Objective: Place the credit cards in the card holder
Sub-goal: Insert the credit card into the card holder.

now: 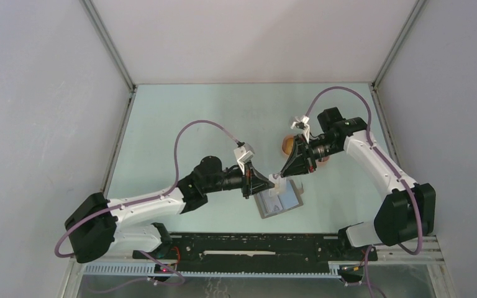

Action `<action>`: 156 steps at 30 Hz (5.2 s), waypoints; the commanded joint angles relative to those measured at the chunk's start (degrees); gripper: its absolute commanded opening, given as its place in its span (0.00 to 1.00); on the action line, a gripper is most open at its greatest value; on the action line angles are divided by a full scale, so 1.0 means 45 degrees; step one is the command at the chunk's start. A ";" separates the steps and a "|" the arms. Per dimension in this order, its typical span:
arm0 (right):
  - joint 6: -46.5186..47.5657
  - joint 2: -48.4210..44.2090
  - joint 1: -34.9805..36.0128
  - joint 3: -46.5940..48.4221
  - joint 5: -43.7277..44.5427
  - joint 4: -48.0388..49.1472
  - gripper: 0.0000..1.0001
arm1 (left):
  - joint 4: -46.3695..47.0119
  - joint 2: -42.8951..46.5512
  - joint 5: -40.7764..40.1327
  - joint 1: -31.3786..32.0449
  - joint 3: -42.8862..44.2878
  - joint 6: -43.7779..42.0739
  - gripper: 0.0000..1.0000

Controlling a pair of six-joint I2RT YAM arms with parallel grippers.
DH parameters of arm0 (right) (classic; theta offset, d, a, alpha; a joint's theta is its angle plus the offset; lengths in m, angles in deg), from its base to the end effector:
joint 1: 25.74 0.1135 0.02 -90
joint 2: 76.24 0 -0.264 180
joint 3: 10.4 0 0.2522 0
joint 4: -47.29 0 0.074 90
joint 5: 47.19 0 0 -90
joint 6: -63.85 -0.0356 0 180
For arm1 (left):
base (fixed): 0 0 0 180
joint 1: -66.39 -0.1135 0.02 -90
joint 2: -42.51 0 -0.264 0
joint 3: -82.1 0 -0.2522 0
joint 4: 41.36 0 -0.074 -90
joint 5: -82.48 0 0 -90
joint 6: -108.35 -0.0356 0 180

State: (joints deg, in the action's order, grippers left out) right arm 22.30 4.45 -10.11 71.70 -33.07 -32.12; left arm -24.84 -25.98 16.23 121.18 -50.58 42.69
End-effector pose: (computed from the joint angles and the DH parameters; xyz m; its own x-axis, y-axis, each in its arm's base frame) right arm 0.2282 0.0997 0.2994 -0.4303 -0.3100 -0.8478 -0.8773 -0.0774 0.4736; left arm 0.1409 -0.2245 0.2594 -0.4462 -0.0220 -0.8947 0.8730 0.2093 -0.4405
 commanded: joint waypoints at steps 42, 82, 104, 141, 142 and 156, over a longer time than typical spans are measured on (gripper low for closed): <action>-0.7504 0.3197 -0.1988 -0.3077 0.4019 0.6477 0.00 | 0.1822 -0.4833 -0.3499 0.0599 -0.1027 0.4093 0.16; -0.7953 0.3906 -0.1187 -0.2998 0.6424 0.5856 0.00 | 0.0839 -0.4876 -0.3852 0.0582 -0.1384 0.4299 0.14; -0.7966 0.4216 -0.0492 -0.2855 0.5709 0.6009 0.00 | 0.0966 -0.4956 -0.3752 0.0581 -0.1379 0.4357 0.14; -0.9651 0.6008 0.0027 -0.2150 0.5177 0.6095 0.00 | 0.1047 -0.4909 -0.3501 0.0545 -0.1266 0.4351 0.18; -0.9733 0.6029 0.0048 -0.2148 0.5113 0.6200 0.00 | 0.1076 -0.4917 -0.3490 0.0541 -0.1267 0.4366 0.18; -0.9612 0.6829 0.0427 -0.1666 0.5256 0.6117 0.03 | 0.0529 -0.3321 -0.4187 0.0551 -0.1763 0.4437 0.32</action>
State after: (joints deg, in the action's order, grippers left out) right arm -21.06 33.65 -9.49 62.74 -11.71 -5.43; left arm -21.26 -45.78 -0.03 123.54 -57.39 62.12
